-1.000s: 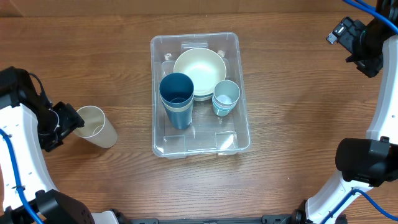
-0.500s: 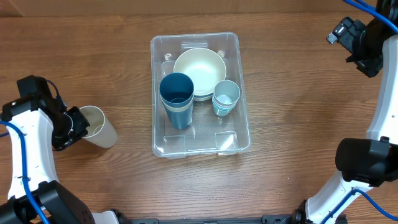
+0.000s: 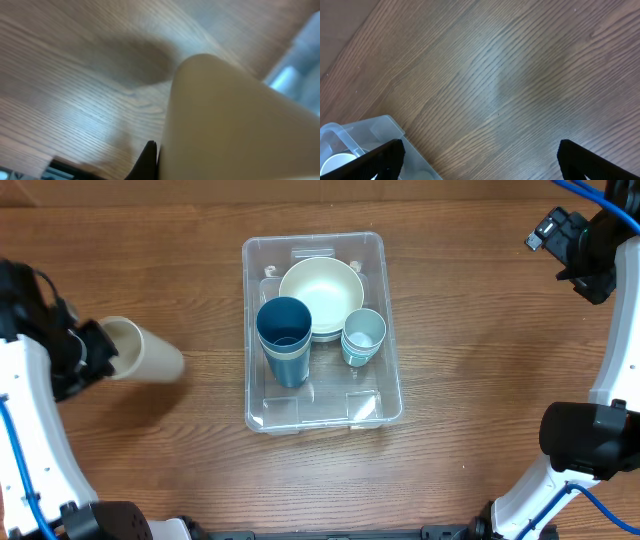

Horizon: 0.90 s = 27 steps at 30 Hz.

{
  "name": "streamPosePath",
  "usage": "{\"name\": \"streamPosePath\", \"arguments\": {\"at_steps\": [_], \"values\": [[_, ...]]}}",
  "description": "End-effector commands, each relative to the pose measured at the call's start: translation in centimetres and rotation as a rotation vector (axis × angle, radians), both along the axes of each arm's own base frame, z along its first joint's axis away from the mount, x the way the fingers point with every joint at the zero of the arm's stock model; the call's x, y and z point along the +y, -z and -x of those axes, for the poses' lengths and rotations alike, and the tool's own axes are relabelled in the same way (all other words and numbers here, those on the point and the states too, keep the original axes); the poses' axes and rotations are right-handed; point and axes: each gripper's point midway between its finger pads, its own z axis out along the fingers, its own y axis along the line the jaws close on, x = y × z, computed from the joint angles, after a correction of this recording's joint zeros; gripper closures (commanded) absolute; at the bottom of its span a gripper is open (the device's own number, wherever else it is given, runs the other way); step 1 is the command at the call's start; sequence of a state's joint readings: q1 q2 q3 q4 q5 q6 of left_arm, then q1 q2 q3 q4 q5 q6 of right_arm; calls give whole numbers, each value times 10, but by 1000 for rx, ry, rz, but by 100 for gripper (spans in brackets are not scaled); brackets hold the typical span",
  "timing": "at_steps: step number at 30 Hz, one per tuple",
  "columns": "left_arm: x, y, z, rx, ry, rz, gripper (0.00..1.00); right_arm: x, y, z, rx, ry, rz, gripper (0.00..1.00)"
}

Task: Pack container
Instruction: 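Grasp the cream cup rim with the left gripper, then carry the cream cup into the bin and drop it onto the stack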

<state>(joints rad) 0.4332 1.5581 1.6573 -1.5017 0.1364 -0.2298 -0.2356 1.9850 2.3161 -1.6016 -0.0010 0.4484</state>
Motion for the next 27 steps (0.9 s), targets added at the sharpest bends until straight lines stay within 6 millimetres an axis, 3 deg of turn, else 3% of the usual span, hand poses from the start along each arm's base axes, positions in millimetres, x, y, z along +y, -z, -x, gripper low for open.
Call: {"name": "streamPosePath", "arguments": {"at_steps": [1,5,9,13,16,20,27], "values": [[-25,-86,-16,-218,104,-29,96,0,-15,1,-42,9,5,0],[-86,-167,-20,-449,288,-58,96,0,-15,1,-42,9,5,0],[-142,-195,-19,-560,475,-44,96,0,-15,1,-42,9,5,0],[-172,-188,-25,-548,595,-80,96,0,-15,1,-42,9,5,0],[-194,-170,-39,-496,669,-65,96,0,-15,1,-43,9,6,0],[-203,-146,-47,-402,687,-46,96,0,-15,1,-42,9,5,0],[-200,-131,-55,-342,664,-58,96,0,-15,1,-42,9,5,0]]}}
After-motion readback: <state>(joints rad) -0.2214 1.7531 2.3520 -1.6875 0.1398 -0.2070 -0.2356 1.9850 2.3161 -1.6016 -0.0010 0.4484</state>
